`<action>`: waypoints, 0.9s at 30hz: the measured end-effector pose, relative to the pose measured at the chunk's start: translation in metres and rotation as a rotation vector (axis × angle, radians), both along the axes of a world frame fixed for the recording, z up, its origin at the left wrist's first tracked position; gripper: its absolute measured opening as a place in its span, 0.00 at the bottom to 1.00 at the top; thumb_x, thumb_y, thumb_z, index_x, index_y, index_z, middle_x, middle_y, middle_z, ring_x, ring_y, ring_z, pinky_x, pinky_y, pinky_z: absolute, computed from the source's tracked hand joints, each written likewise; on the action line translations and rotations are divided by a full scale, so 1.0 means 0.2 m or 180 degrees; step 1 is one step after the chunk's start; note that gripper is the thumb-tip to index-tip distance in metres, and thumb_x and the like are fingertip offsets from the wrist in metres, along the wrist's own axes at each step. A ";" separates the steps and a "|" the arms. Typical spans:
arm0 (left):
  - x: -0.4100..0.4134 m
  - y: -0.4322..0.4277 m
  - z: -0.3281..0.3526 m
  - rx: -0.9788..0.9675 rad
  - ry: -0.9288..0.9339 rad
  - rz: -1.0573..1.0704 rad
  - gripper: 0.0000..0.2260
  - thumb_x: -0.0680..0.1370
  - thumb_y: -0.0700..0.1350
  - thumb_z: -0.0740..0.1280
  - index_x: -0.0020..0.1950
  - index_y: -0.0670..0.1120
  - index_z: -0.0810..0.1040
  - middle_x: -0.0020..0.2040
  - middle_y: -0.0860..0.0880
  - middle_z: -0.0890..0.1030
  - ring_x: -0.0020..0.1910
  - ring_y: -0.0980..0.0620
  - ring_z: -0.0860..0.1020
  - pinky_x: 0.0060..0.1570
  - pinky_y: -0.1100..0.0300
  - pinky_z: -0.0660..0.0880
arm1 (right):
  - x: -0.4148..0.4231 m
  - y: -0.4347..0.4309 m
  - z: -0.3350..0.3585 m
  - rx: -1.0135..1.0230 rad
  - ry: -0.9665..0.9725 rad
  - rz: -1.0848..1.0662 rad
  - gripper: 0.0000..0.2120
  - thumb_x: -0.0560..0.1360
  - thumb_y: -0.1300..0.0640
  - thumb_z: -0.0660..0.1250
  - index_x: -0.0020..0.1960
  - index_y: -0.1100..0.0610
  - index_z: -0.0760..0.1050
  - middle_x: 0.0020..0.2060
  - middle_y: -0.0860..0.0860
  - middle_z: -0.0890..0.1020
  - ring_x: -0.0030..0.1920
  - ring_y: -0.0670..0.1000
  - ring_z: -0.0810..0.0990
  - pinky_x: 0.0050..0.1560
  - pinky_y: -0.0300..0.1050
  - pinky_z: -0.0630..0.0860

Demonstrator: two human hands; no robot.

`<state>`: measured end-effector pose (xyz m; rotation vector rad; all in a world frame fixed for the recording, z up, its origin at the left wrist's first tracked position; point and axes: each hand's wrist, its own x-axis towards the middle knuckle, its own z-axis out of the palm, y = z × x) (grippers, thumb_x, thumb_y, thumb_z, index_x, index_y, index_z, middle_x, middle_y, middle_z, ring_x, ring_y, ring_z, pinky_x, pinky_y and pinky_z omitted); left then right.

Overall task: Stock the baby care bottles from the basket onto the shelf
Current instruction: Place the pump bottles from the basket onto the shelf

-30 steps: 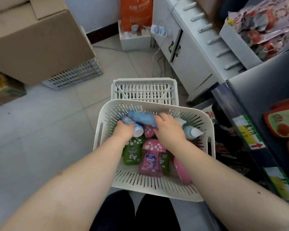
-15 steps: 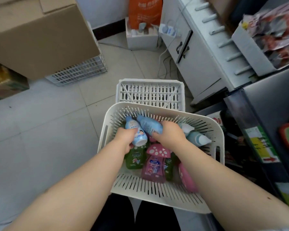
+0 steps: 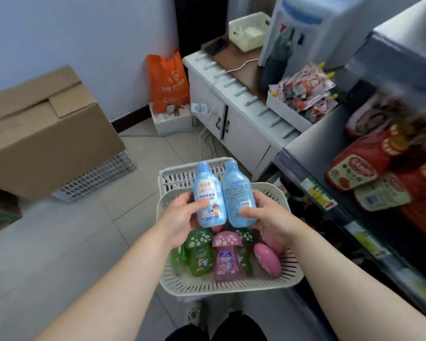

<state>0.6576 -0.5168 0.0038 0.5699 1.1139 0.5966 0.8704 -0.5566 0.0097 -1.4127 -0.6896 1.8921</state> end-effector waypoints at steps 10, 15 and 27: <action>0.13 -0.01 0.55 0.1161 -0.0437 -0.0554 0.25 0.66 0.40 0.70 0.63 0.45 0.72 0.52 0.45 0.82 0.47 0.47 0.82 0.40 0.54 0.79 | 0.01 -0.18 0.57 0.0820 -0.0317 -0.0841 0.22 0.77 0.60 0.61 0.70 0.56 0.66 0.62 0.59 0.77 0.61 0.58 0.78 0.60 0.56 0.75; 0.22 0.00 0.79 0.1546 -0.0592 -0.0888 0.21 0.68 0.40 0.70 0.60 0.47 0.73 0.54 0.43 0.82 0.50 0.44 0.82 0.44 0.50 0.81 | 0.12 -0.30 0.83 0.1194 0.0151 -0.0914 0.21 0.78 0.56 0.58 0.70 0.56 0.68 0.64 0.59 0.77 0.62 0.59 0.77 0.58 0.54 0.76; 0.58 0.09 1.19 0.2483 -0.0679 -0.0592 0.20 0.72 0.35 0.69 0.63 0.45 0.72 0.52 0.42 0.82 0.48 0.48 0.82 0.43 0.57 0.80 | 0.39 -0.16 1.38 0.1886 -0.1472 -0.1005 0.20 0.66 0.58 0.75 0.55 0.58 0.73 0.48 0.57 0.82 0.45 0.53 0.83 0.40 0.44 0.79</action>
